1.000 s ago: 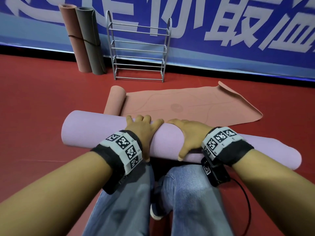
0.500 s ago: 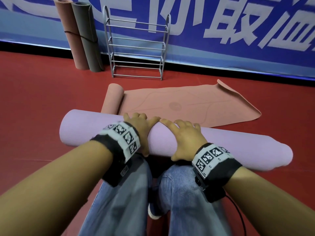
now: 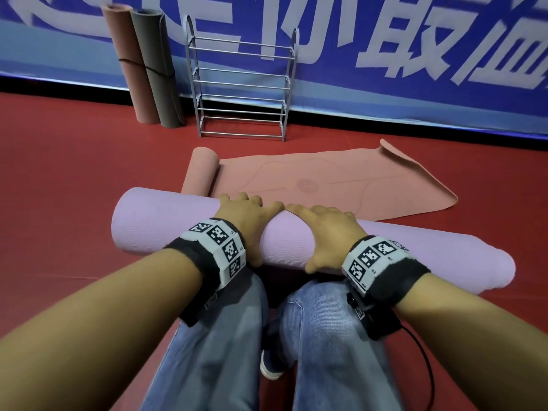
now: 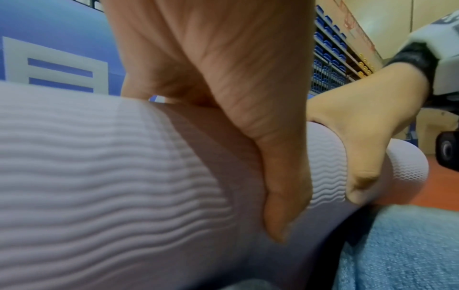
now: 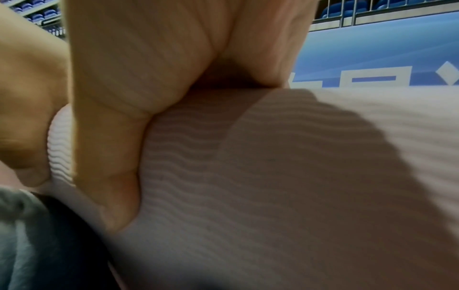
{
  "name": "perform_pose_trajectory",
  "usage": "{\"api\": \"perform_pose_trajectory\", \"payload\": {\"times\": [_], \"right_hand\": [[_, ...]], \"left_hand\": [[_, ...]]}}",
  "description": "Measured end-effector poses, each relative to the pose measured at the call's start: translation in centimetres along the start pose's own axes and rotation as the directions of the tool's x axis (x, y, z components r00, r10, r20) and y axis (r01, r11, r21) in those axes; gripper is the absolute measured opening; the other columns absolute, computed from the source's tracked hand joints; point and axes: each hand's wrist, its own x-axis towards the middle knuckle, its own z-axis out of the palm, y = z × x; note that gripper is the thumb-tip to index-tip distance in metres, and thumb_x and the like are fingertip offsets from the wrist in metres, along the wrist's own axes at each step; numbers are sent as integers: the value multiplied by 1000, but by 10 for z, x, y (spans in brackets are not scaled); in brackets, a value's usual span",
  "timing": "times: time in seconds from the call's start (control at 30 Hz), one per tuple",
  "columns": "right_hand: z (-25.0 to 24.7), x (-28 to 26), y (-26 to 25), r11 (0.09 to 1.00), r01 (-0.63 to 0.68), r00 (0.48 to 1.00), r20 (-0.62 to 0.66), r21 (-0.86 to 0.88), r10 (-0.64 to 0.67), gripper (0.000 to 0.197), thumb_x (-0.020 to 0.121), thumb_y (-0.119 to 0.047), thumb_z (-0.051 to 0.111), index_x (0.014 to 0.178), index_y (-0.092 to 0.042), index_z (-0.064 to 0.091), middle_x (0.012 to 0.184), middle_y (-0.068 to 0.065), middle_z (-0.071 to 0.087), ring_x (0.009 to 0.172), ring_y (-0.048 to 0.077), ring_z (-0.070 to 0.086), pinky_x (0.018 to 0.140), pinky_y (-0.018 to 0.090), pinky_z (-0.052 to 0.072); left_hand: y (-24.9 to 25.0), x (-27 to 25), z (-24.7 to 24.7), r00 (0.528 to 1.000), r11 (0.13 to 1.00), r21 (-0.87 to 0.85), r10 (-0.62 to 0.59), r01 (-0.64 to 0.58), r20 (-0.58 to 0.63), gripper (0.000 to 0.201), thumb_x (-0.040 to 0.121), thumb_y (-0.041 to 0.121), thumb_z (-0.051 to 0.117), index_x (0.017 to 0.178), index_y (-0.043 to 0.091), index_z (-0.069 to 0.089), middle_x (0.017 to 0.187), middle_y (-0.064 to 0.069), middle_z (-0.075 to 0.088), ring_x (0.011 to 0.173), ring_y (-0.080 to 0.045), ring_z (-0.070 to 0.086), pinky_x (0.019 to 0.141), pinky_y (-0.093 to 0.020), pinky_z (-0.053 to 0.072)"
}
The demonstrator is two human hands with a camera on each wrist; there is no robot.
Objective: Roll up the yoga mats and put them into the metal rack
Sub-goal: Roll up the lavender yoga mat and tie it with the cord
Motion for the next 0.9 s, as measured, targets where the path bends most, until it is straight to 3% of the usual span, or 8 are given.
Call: {"api": "perform_pose_trajectory", "payload": {"times": [0.2, 0.33, 0.43, 0.53, 0.67, 0.73, 0.8, 0.9], "right_hand": [[-21, -14, 3, 998, 27, 1000, 3, 54, -27, 122, 50, -50, 88, 147, -45, 13, 118, -1, 56, 108, 24, 54, 89, 43, 46], [-39, -21, 3, 990, 60, 998, 2, 124, -61, 120, 45, -45, 90, 144, -45, 22, 112, -2, 60, 100, 24, 57, 86, 44, 52], [-53, -24, 6, 980, 90, 994, 46, 176, -100, 118, 44, -40, 91, 143, -46, 27, 106, 1, 65, 92, 23, 60, 81, 39, 54], [-59, -27, 6, 974, 98, 981, 142, 205, -129, 117, 47, -35, 94, 143, -44, 28, 105, -1, 64, 94, 21, 60, 85, 33, 53], [-37, -21, 0, 959, 78, 955, 255, 273, -150, 117, 47, -32, 95, 142, -44, 27, 112, -3, 63, 101, 18, 59, 91, 31, 50], [-28, -14, 2, 944, 62, 947, 279, 323, -158, 119, 47, -30, 95, 143, -42, 24, 117, -4, 61, 106, 17, 58, 95, 35, 49], [-28, -10, 8, 929, 54, 942, 291, 366, -170, 121, 48, -28, 95, 144, -42, 22, 122, -5, 58, 111, 17, 55, 99, 37, 47], [-28, -6, 14, 901, 18, 938, 305, 434, -165, 121, 50, -24, 96, 145, -41, 21, 131, -7, 51, 119, 14, 49, 105, 35, 41]], "left_hand": [[1, -13, -22, 999, 999, -30, 32, -33, -15, 95, 51, 49, 82, 131, 40, 33, 110, 2, 54, 106, -26, 51, 82, -42, 41], [-3, -17, -44, 998, 995, -79, 64, -63, 14, 88, 51, 50, 84, 126, 40, 38, 92, 7, 50, 86, -18, 46, 72, -35, 38], [-5, -17, -61, 986, 984, -149, 115, -97, 120, 86, 53, 42, 88, 125, 35, 41, 82, 12, 51, 78, -13, 53, 75, -31, 47], [-6, -18, -65, 964, 972, -209, 150, -103, 221, 85, 57, 34, 90, 127, 31, 42, 84, 14, 54, 88, -16, 61, 85, -35, 53], [-12, -14, -33, 939, 931, -355, 189, -79, 287, 85, 54, 29, 94, 120, 40, 42, 83, 24, 54, 78, 0, 57, 63, -12, 43], [-13, -15, -26, 945, 928, -366, 177, -67, 274, 101, 50, 37, 95, 131, 45, 35, 102, 25, 55, 103, -9, 56, 85, -21, 44], [-11, -18, -27, 961, 975, -204, 139, -91, 237, 121, 47, 52, 91, 144, 46, 19, 130, 11, 47, 128, -20, 41, 108, -48, 33], [-2, -25, -24, 981, 995, -54, 91, -83, 170, 128, 43, 59, 89, 146, 41, 15, 139, 1, 36, 131, -26, 34, 105, -62, 27]]}}
